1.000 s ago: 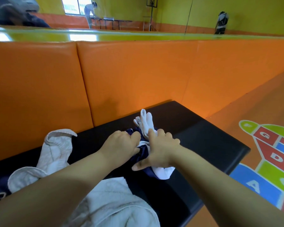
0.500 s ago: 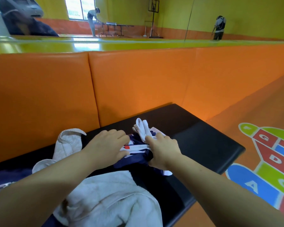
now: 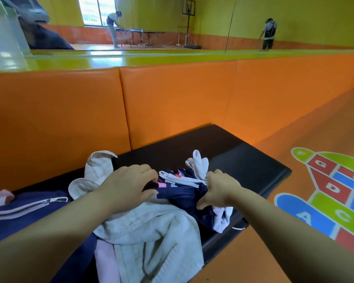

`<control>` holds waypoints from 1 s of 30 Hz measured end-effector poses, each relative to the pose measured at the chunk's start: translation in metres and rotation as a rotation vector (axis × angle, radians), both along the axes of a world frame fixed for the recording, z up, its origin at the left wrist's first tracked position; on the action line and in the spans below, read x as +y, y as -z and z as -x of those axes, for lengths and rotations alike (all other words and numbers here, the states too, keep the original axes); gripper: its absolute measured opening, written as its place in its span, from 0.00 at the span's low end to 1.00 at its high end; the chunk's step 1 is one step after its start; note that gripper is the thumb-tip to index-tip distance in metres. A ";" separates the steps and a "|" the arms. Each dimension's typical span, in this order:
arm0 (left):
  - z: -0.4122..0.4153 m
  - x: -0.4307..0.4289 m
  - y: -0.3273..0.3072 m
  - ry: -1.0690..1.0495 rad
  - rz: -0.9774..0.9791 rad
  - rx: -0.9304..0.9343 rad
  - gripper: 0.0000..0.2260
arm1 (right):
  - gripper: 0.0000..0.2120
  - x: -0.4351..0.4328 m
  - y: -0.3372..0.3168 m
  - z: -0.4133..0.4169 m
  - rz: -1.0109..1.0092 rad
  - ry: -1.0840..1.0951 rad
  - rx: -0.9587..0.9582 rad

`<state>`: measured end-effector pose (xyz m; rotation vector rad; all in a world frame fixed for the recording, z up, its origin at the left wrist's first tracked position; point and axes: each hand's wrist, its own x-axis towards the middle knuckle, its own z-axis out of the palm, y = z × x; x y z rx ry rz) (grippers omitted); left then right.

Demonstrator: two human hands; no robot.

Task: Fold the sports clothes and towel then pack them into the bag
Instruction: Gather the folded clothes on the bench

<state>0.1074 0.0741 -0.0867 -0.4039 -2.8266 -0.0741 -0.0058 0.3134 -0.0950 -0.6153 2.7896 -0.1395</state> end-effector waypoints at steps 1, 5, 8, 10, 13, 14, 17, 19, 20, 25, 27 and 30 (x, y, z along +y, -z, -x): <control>0.000 0.003 0.000 -0.009 -0.001 -0.019 0.19 | 0.34 0.000 0.000 0.000 -0.008 0.013 -0.026; 0.008 0.015 -0.001 0.004 -0.087 -0.043 0.24 | 0.34 -0.001 0.005 0.004 -0.003 0.058 -0.113; 0.022 0.028 0.001 0.043 -0.099 -0.149 0.27 | 0.45 0.001 0.010 0.009 0.035 0.089 -0.214; 0.037 0.036 0.006 0.038 -0.004 -0.271 0.27 | 0.51 0.003 0.014 0.016 0.088 0.107 -0.312; 0.057 0.045 0.014 0.032 -0.005 -0.348 0.27 | 0.46 0.005 0.019 0.023 0.176 0.075 -0.370; 0.063 0.047 0.016 0.030 -0.025 -0.361 0.27 | 0.43 0.006 0.019 0.024 0.193 0.058 -0.372; 0.073 0.047 0.017 0.041 -0.089 -0.387 0.26 | 0.44 0.007 0.018 0.025 0.196 0.042 -0.368; 0.074 0.046 0.017 0.045 -0.109 -0.385 0.25 | 0.45 0.007 0.016 0.025 0.178 0.029 -0.359; 0.074 0.045 0.018 0.045 -0.110 -0.383 0.25 | 0.43 0.006 0.016 0.024 0.167 0.020 -0.340; 0.062 0.041 0.020 0.027 -0.109 -0.372 0.26 | 0.38 0.005 0.012 0.008 0.088 -0.048 -0.135; 0.053 0.038 0.017 0.023 -0.096 -0.372 0.26 | 0.33 0.004 0.011 -0.002 0.074 -0.099 -0.028; 0.036 0.034 0.008 0.001 -0.062 -0.352 0.24 | 0.32 0.003 0.004 -0.016 0.011 -0.169 0.162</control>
